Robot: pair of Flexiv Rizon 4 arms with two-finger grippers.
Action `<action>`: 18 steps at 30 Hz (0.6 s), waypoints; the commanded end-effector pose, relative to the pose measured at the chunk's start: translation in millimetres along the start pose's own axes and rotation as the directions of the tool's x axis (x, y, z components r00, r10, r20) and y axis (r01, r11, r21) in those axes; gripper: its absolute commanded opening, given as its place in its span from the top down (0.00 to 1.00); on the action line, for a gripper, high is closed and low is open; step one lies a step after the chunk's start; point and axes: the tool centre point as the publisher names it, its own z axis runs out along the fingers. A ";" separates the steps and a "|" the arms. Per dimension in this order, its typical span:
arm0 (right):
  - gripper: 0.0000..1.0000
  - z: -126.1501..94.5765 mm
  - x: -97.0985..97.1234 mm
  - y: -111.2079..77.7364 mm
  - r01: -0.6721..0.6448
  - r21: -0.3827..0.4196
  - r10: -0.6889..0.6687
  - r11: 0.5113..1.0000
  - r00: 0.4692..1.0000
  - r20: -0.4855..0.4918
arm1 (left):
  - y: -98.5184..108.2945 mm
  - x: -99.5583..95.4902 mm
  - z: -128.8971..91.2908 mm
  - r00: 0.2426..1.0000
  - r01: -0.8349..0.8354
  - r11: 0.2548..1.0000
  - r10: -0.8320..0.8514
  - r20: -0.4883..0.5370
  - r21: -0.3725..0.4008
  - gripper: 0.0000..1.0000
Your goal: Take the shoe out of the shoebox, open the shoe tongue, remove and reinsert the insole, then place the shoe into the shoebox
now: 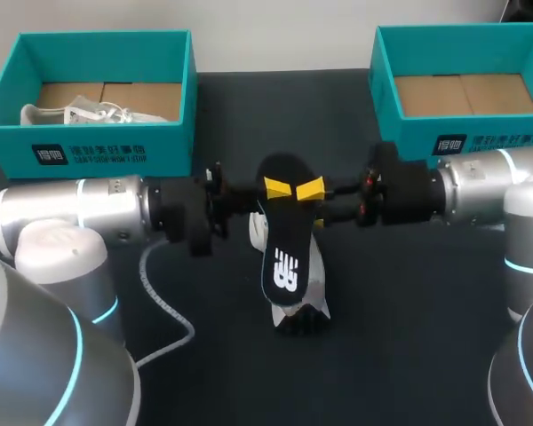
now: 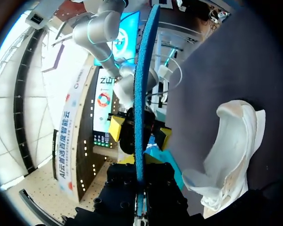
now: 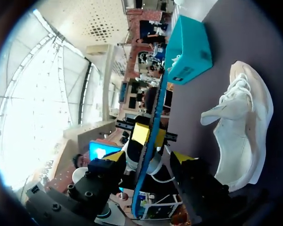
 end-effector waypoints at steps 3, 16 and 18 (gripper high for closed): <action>0.00 -31.8 17.2 -13.2 0.148 -0.024 -0.143 0.989 0.979 0.147 | -5.1 -7.1 -24.0 0.993 0.101 0.994 -0.098 -0.071 0.035 1.00; 0.00 -43.7 24.0 -12.8 0.508 0.139 -0.525 0.850 0.795 0.305 | -20.4 -16.0 -42.3 0.930 0.354 0.931 -0.341 -0.137 0.090 1.00; 0.00 -43.2 26.2 -11.3 0.553 0.171 -0.577 0.816 0.752 0.320 | -22.8 -16.9 -43.2 0.921 0.379 0.920 -0.366 -0.132 0.096 1.00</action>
